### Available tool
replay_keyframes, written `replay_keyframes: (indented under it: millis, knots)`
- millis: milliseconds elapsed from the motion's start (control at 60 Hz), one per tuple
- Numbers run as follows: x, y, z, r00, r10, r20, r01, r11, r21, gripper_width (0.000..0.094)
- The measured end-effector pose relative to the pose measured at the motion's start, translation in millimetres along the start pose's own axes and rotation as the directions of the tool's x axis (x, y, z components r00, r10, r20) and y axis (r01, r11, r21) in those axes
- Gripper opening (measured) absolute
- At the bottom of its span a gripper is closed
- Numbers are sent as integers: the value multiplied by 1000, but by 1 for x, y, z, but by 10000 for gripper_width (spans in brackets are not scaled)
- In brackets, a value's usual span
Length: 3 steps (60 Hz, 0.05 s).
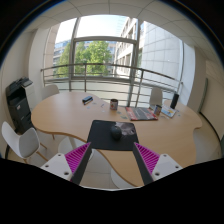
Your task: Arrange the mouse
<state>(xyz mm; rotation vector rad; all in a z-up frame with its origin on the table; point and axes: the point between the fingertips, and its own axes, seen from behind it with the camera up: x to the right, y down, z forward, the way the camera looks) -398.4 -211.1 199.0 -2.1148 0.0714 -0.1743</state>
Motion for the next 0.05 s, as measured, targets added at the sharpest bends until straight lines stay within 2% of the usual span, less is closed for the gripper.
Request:
replay_keyframes:
  millis: [50]
  knots:
    - [-1,0,-5,1000,9,6,-9,1000,1,844]
